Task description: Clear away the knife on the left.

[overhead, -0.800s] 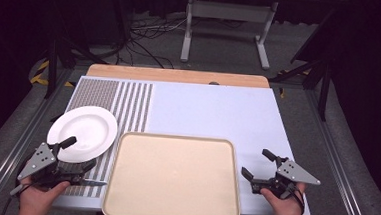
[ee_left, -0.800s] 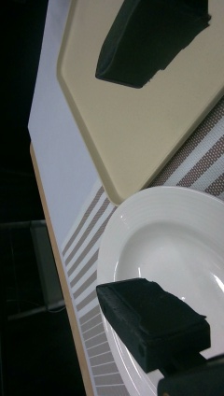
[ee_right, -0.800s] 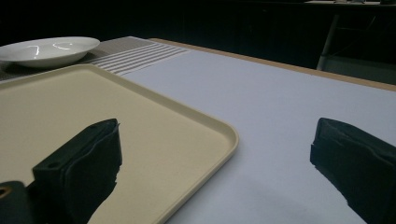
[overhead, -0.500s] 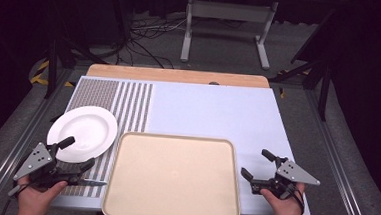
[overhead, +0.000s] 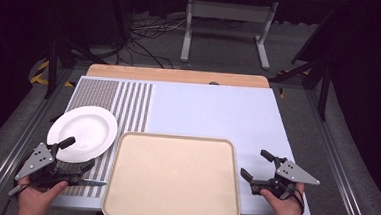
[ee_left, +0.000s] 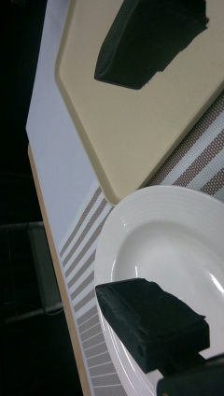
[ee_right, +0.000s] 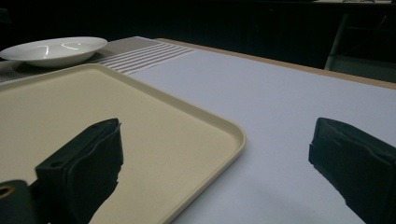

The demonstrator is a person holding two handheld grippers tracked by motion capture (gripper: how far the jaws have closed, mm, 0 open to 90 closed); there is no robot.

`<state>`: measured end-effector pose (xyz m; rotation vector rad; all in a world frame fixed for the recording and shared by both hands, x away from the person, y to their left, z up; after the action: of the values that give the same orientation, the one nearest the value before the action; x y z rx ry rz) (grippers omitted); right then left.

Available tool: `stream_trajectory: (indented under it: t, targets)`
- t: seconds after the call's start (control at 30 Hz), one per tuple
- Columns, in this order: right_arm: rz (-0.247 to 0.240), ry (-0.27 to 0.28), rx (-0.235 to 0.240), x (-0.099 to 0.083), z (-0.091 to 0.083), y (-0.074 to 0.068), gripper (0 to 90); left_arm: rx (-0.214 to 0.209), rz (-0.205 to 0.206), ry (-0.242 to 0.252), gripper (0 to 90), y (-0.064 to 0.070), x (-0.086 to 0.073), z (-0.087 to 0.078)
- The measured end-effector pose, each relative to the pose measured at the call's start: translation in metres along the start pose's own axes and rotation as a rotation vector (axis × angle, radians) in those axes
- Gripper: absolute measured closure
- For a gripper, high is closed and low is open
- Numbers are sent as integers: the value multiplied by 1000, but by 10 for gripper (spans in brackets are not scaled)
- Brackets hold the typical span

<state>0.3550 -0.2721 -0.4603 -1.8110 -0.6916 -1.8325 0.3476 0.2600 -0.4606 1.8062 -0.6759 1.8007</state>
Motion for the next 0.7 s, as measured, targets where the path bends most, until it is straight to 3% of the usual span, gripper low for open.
stream_trajectory:
  t: [0.13, 0.23, 0.7]
  targets:
    - [-6, 1, -7, 0, 0, 1, 37, -24, 19, -65, 54, 2, 0, -1]
    - [1, 8, -9, 1, -1, 2, 38, -55, -9, -93, 60, 1, 6, 0]
    - [12, 4, -9, -1, -1, 2, 40, -146, 101, -259, 52, 0, 21, -3]
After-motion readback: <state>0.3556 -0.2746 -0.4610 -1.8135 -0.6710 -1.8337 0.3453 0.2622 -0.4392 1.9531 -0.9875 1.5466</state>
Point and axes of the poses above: each handheld gripper's, and its own axes: z roughly forward along the jaws, x roughly out of its top, y roughly to its right, the point moved 7 cm from there along z, roughly forward along the jaws, and after that the axes turned 14 degrees about y, right-handed, at the moved point
